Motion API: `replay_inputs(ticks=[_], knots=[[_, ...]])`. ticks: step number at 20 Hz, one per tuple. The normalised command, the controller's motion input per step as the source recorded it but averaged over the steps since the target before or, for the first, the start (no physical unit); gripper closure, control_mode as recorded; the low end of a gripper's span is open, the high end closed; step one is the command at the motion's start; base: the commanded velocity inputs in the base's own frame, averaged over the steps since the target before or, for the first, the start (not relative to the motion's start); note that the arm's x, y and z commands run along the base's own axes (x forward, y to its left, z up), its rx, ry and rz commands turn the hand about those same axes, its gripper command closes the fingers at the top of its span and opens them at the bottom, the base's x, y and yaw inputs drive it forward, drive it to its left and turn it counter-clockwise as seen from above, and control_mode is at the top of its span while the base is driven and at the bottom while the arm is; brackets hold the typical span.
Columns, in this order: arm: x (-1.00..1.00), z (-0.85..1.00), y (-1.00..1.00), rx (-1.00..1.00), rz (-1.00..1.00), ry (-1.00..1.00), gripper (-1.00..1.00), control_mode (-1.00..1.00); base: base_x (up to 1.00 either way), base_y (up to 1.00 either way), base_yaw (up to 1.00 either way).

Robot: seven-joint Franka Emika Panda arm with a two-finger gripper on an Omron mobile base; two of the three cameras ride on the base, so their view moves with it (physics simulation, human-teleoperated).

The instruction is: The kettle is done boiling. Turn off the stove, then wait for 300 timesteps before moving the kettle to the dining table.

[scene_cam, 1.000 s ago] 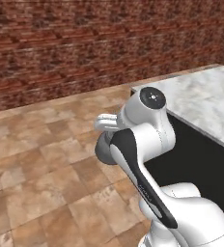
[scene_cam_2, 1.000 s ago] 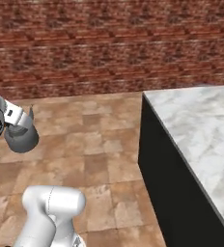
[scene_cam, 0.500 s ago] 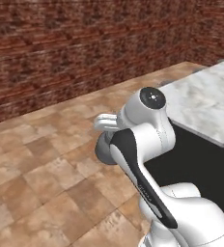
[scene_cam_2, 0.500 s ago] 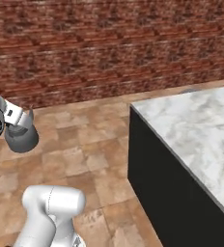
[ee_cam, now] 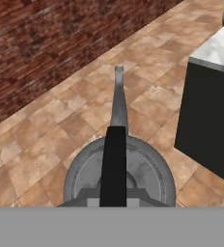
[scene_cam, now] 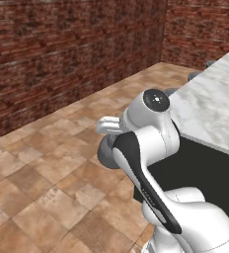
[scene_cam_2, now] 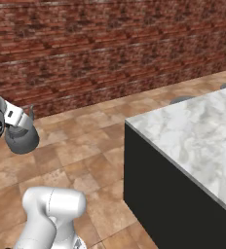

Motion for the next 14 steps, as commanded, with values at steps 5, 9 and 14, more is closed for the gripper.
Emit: replay_inputs(ticks=[5,9,14], knots=[[0.00,0.00,0.00,0.00,0.00,0.00,1.00,1.00,0.69,0.71,-0.36],[0.00,0.00,0.00,0.00,0.00,0.00,1.00,1.00,0.67,0.72,-0.37],[0.00,0.00,0.00,0.00,0.00,0.00,1.00,1.00,0.67,0.71,-0.37]])
